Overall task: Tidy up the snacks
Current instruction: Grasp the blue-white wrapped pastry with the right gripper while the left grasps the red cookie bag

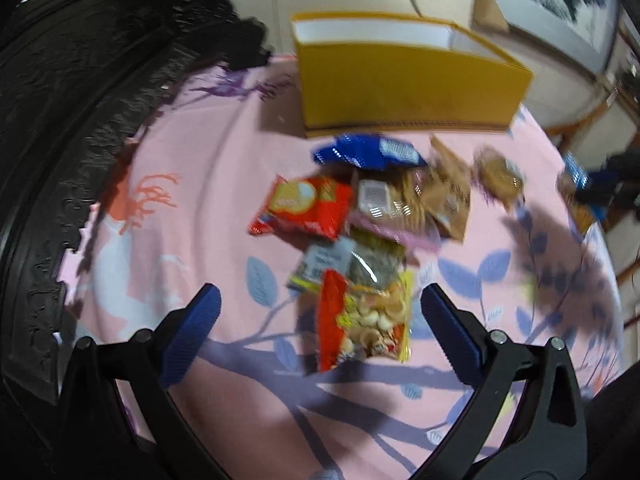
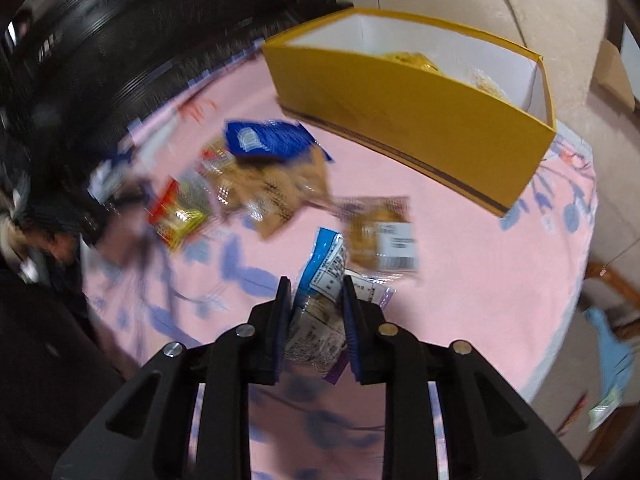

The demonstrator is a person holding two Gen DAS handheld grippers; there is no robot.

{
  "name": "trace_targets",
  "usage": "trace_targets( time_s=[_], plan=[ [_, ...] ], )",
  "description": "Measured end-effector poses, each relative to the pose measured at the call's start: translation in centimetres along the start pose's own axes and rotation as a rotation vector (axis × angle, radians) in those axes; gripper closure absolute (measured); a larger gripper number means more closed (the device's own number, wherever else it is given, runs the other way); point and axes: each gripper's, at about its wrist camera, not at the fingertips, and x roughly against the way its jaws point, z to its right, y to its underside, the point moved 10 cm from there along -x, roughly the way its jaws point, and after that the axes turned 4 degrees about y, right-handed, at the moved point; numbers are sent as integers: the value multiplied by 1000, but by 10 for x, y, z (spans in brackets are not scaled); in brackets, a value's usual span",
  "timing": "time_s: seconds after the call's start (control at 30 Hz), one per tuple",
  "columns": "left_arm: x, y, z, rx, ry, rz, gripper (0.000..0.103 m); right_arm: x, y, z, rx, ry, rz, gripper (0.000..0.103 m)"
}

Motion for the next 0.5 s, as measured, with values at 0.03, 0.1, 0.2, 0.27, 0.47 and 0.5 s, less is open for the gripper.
trace_targets(
  time_s=[0.03,0.1,0.2,0.27,0.47,0.5],
  plan=[
    [-5,4,3,-2,8,-8,2,3,-2,-6,-24,-13,15,78],
    [-15,11,9,-4,37,-30,2,10,-7,-16,-64,-36,35,78],
    [-31,19,20,-38,50,-58,2,20,-10,-26,-104,-55,62,78],
    [-41,21,25,-57,50,-74,2,27,-14,-28,-125,-58,81,78],
    [-54,30,37,-54,113,-108,52,37,-24,-34,-171,-63,115,78],
    [-50,30,38,-54,127,-95,55,39,-24,-34,-174,-63,119,78]
  ],
)
